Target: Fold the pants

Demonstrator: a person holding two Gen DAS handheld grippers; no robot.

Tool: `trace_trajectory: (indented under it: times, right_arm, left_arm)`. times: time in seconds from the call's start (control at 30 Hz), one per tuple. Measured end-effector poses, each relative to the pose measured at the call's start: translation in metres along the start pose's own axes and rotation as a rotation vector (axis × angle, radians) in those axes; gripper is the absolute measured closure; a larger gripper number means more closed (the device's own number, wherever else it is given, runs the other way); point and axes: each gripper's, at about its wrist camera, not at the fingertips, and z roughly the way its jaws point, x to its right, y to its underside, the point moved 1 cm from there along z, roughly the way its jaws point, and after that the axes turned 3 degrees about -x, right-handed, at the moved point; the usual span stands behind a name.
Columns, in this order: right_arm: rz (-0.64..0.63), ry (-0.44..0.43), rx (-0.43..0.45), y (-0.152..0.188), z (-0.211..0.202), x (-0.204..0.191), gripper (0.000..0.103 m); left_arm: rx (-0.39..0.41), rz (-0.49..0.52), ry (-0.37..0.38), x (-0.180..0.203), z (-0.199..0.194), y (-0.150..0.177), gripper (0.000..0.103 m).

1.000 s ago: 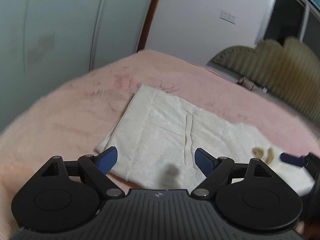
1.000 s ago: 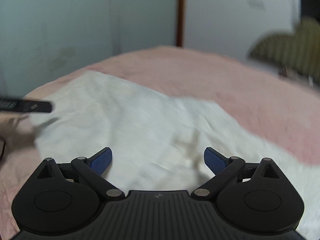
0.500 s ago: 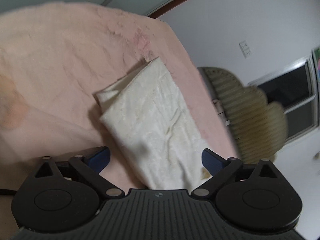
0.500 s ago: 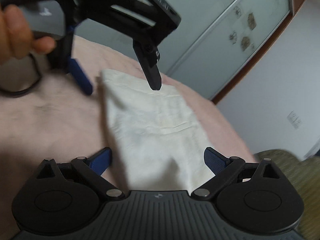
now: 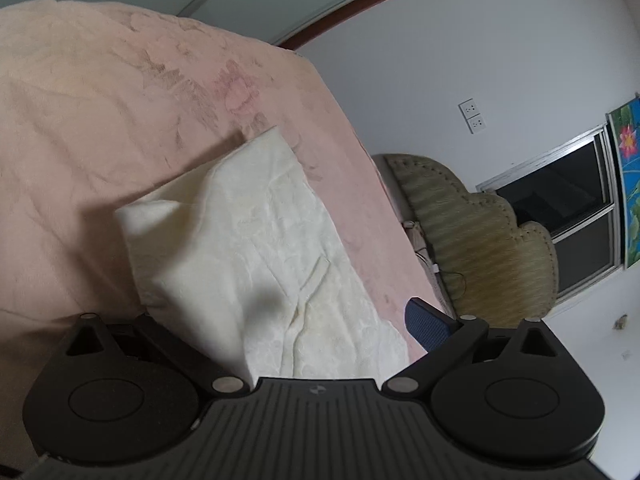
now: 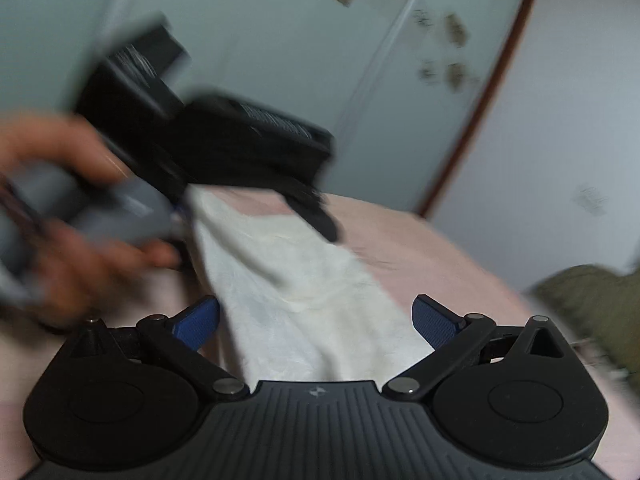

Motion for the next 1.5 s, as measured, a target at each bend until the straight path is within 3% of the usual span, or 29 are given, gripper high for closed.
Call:
trace_trajectory:
  times: [0.07, 0.13, 0.23, 0.3, 0.5, 0.67, 0.77, 0.87, 0.93, 1.2, 1.37, 1.5]
  right_arm:
    - [0.118, -0.064, 0.005, -0.006, -0.006, 0.019, 0.001]
    - [0.177, -0.033, -0.037, -0.007, 0.007, 0.034, 0.002]
    - [0.178, 0.037, -0.187, 0.005, 0.047, 0.044, 0.02]
    - [0.152, 0.012, -0.288, 0.017, 0.072, 0.042, 0.021]
    - [0.285, -0.077, -0.21, 0.01, 0.053, 0.068, 0.021]
    - [0.326, -0.024, -0.172, 0.003, 0.057, 0.094, 0.02]
    - [0.36, -0.05, -0.199, -0.004, 0.076, 0.1, 0.02]
    - [0.374, -0.084, -0.196, -0.004, 0.079, 0.102, 0.02]
    - [0.385, -0.107, -0.149, -0.005, 0.07, 0.103, 0.02]
    - [0.443, -0.078, 0.032, 0.013, -0.008, 0.135, 0.02]
    - [0.454, -0.015, 0.054, 0.038, -0.053, 0.162, 0.02]
    - [0.439, 0.049, 0.025, 0.064, -0.075, 0.179, 0.02]
  left_arm:
    - [0.004, 0.056, -0.039, 0.003, 0.0, 0.002, 0.023]
    - [0.001, 0.083, -0.097, 0.001, 0.002, 0.004, 0.053]
    - [0.014, 0.107, -0.148, -0.004, 0.001, 0.004, 0.08]
    - [0.025, 0.155, -0.178, -0.004, 0.0, 0.005, 0.09]
    - [0.14, 0.491, -0.288, 0.049, -0.01, 0.033, 0.092]
    - [0.174, 0.631, -0.316, 0.086, -0.012, 0.055, 0.092]
    - [0.185, 0.677, -0.314, 0.103, -0.014, 0.067, 0.092]
    - [0.184, 0.709, -0.286, 0.118, -0.018, 0.079, 0.092]
    - [0.191, 0.742, -0.276, 0.129, -0.019, 0.089, 0.092]
    - [0.201, 0.84, -0.145, 0.182, -0.018, 0.139, 0.089]
    - [0.152, 0.908, -0.058, 0.218, 0.005, 0.179, 0.087]
    - [0.065, 0.955, 0.0, 0.237, 0.031, 0.215, 0.087]
